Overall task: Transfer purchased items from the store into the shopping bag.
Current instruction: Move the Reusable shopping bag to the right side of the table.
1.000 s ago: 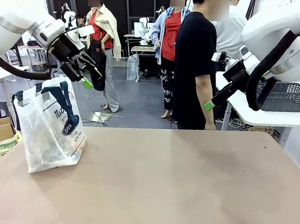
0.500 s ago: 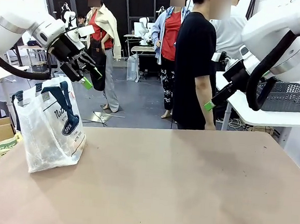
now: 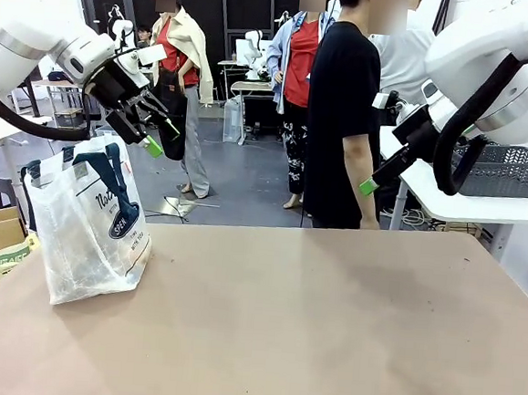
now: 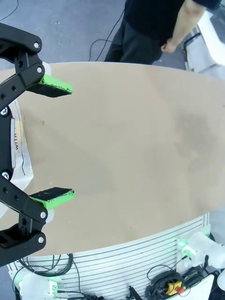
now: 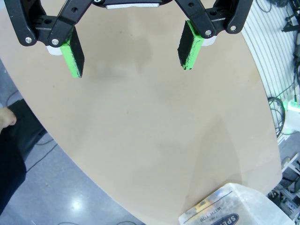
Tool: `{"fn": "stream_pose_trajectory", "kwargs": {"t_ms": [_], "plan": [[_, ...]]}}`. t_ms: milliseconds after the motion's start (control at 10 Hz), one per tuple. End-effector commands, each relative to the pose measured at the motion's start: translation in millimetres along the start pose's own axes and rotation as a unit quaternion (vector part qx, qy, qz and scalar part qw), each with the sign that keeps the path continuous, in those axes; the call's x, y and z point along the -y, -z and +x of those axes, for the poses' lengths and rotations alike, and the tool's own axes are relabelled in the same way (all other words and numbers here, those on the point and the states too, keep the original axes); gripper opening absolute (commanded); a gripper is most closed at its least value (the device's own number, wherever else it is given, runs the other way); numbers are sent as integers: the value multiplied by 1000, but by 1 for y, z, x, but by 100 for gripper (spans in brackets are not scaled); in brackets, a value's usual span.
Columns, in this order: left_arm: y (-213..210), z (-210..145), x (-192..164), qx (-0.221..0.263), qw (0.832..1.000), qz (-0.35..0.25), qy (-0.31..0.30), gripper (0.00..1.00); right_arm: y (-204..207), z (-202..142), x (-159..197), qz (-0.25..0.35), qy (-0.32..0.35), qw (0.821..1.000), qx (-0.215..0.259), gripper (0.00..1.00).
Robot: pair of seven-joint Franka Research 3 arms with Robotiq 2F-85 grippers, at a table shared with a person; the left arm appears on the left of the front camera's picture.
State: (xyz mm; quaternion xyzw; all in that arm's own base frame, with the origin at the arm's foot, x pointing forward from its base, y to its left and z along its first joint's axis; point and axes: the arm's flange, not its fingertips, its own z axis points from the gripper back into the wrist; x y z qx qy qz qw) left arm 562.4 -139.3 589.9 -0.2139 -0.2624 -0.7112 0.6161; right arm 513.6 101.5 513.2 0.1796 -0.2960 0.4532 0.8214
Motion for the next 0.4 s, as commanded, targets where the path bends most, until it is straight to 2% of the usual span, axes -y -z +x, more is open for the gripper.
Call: {"fn": "stream_pose_trajectory", "kwargs": {"t_ms": [0,300], "plan": [[-2,1,0,-1,1000,7,1,100,-2,2,1,3,5,1000,-7,100],[-2,1,0,-1,1000,7,1,100,-2,2,1,3,5,1000,-7,100]]}}
